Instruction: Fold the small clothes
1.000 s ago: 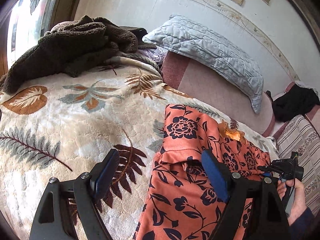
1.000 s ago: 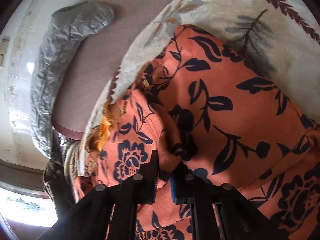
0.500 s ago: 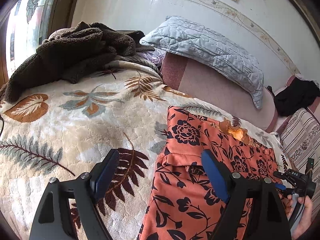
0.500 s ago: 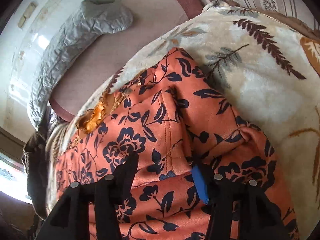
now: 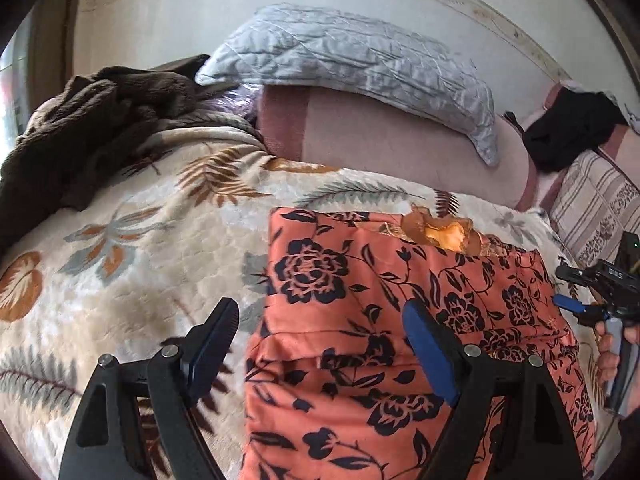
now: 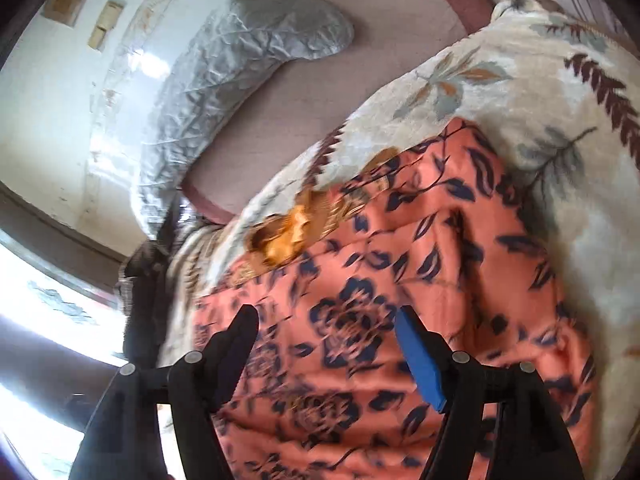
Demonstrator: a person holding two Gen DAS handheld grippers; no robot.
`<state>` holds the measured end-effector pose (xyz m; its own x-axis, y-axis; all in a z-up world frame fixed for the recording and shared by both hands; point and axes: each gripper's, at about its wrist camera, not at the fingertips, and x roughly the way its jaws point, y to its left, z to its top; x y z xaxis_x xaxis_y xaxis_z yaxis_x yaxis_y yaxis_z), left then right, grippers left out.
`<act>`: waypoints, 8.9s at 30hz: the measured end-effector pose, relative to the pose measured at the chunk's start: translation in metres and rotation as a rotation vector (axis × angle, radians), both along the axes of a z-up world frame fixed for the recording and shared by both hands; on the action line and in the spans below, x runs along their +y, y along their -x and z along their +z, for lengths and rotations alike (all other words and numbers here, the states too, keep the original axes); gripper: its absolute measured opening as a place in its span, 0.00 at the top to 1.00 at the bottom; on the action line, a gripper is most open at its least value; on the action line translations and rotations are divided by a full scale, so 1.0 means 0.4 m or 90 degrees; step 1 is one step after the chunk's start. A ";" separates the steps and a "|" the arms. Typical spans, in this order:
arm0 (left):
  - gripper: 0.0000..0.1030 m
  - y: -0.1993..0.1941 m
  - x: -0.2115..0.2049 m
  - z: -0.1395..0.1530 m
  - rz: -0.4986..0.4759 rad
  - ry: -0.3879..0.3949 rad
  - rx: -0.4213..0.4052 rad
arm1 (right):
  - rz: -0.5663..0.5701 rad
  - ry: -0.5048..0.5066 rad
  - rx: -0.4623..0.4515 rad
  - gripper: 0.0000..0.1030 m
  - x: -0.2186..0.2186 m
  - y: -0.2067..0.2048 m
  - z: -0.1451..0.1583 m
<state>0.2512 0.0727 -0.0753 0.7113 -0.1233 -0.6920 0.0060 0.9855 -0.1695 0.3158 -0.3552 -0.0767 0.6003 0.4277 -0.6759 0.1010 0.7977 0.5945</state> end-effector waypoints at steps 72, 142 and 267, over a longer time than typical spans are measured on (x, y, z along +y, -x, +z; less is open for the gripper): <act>0.20 0.646 0.056 -0.012 0.110 -0.075 0.079 | -0.026 0.028 -0.136 0.21 -0.066 0.781 0.038; 0.57 0.636 0.112 -0.160 0.015 0.058 0.170 | 0.054 -0.057 0.181 0.72 -0.244 0.744 -0.122; 0.93 0.132 0.111 0.154 0.006 0.102 0.036 | 0.114 -0.144 -0.013 0.93 -0.265 0.264 0.163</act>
